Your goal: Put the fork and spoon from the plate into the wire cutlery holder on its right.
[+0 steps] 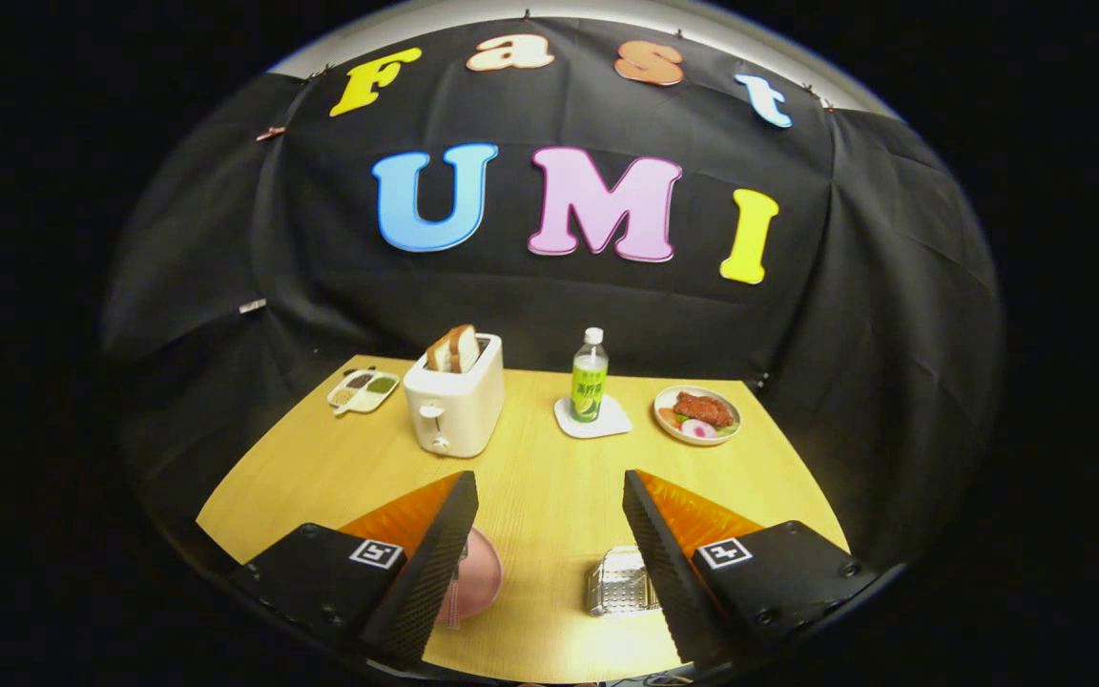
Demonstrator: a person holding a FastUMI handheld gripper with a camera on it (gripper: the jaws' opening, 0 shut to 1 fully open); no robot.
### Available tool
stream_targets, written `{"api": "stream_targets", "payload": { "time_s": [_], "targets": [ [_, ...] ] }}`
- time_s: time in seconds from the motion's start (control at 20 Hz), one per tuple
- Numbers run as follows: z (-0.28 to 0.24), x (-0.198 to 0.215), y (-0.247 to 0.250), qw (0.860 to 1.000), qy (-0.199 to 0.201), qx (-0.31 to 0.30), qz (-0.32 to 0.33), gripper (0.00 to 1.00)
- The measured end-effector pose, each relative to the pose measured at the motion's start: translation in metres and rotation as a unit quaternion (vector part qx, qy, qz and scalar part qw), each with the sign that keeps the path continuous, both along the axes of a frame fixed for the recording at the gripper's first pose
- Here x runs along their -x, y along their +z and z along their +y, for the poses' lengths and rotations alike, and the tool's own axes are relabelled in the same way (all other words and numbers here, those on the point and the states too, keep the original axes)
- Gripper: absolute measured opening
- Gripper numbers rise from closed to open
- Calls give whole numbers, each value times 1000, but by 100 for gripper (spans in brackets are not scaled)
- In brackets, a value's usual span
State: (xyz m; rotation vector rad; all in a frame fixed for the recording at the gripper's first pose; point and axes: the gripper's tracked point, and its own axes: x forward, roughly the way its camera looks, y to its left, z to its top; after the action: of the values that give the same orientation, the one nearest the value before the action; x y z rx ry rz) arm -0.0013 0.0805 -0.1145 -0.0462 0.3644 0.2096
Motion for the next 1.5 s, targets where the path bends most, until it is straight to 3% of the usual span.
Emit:
{"api": "stream_targets", "payload": {
  "time_s": [0.2, 0.5, 0.9, 1.3, 1.5],
  "targets": [
    [37, 9, -56, 993, 51, 2, 105, 96],
    [71, 14, -118, 975, 102, 38, 191, 95],
    [95, 21, -205, 943, 135, 85, 291, 91],
    [100, 19, -242, 924, 133, 89, 349, 66],
    [101, 19, -252, 913, 127, 87, 378, 31]
  ]
}}
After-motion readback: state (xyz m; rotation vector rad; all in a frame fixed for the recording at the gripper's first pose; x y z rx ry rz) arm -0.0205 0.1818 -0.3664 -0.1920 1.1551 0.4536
